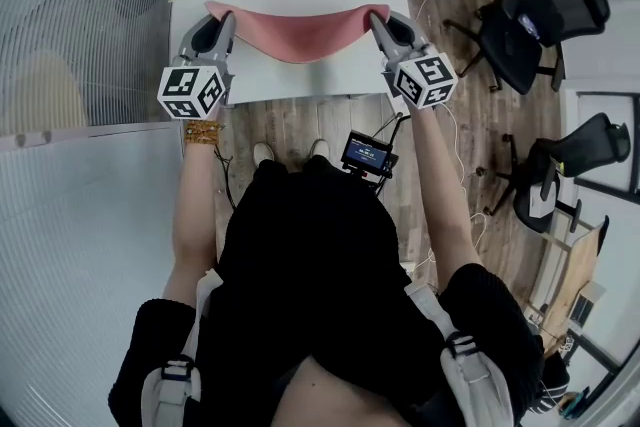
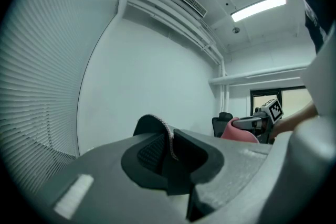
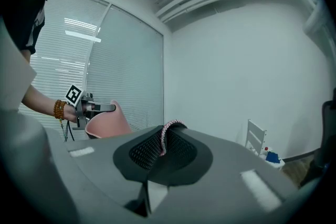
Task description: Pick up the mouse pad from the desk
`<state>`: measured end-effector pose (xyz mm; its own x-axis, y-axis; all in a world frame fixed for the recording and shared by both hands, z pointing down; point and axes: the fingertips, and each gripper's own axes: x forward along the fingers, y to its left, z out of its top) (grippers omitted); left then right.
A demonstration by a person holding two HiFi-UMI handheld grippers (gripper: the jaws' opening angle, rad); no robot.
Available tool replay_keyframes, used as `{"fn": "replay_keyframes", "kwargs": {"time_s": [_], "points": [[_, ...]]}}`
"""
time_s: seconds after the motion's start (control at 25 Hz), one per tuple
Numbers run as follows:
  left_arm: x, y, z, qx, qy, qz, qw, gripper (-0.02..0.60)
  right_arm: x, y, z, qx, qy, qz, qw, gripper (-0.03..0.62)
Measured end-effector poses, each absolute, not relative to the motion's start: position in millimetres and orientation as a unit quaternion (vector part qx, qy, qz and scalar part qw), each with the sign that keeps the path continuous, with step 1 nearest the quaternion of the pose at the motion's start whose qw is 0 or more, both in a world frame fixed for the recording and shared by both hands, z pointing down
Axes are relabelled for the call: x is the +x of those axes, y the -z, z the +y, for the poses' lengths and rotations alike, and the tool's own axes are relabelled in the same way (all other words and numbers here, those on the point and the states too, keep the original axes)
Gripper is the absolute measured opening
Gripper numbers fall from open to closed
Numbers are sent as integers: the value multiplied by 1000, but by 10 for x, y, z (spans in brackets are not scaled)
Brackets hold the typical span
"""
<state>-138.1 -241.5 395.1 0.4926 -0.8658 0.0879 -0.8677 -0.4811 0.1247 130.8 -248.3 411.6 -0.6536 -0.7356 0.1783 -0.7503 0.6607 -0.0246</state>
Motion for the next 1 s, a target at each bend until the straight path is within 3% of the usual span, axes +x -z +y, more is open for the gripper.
{"fn": "replay_keyframes", "kwargs": {"time_s": [0.36, 1.0], "points": [[-1323, -3511, -2376, 862, 2, -506, 30, 41, 1278, -3614, -2447, 430, -4, -902, 44, 44], [-1212, -2401, -2133, 832, 19, -537, -138, 41, 1185, -2524, -2254, 480, 117, -869, -9, 44]]}}
